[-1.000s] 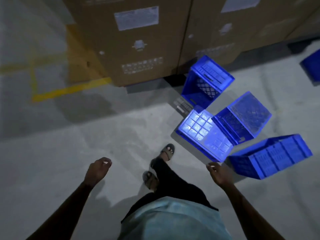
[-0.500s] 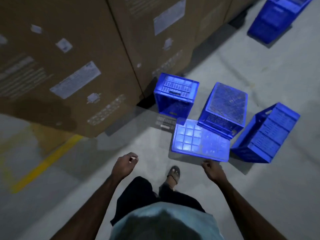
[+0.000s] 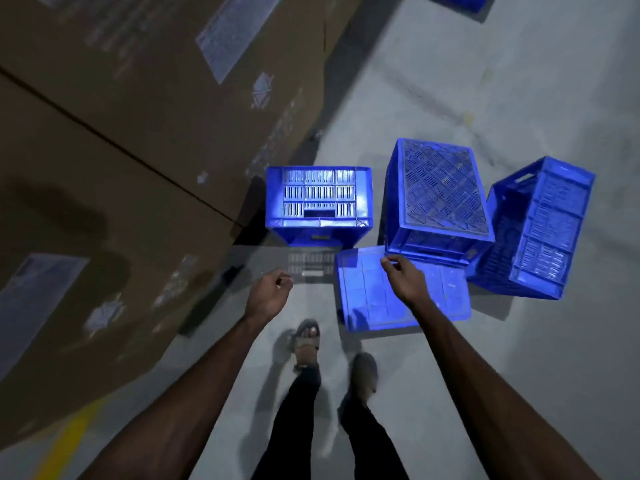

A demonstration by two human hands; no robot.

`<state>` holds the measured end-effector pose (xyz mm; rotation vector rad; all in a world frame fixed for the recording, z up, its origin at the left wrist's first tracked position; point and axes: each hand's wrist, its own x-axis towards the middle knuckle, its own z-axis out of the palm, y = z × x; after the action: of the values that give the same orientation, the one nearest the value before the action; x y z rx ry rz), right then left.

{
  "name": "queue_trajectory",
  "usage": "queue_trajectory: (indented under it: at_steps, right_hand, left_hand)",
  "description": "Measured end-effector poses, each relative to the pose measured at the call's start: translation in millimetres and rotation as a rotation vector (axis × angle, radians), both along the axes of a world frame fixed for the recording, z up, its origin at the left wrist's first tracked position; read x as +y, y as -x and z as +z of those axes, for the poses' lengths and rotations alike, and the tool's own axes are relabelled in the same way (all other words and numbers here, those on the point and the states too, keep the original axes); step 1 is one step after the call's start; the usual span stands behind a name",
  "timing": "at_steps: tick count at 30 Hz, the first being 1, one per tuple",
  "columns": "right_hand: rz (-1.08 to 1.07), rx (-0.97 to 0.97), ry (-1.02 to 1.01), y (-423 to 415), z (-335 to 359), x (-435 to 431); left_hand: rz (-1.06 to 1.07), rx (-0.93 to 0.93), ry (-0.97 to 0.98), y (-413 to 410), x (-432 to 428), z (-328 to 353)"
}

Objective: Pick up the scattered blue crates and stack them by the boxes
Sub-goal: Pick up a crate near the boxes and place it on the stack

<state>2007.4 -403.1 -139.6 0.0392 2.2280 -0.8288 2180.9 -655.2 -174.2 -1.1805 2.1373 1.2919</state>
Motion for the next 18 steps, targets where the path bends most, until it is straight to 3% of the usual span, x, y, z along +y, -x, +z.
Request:
queue_trajectory:
  at_steps: [5,10,13,18]
  right_hand:
    - [-0.101,0.06,0.077,67,-80,-67]
    - [-0.413,0.067,0.115,104,-162,-98]
    - [-0.448,0.066,0.149,113,-194,-113]
    - [-0.464,0.055,0.226,114,-219,-117]
  left_hand:
    - [0.052,0.111,0.147,78,-48,-64]
    - [0.358,0.015,0.366,118,-59,-138]
    - [0.527,0.106,0.303,120,-66,-181]
    - [0.552,0.462,0.074,115,-64,-209]
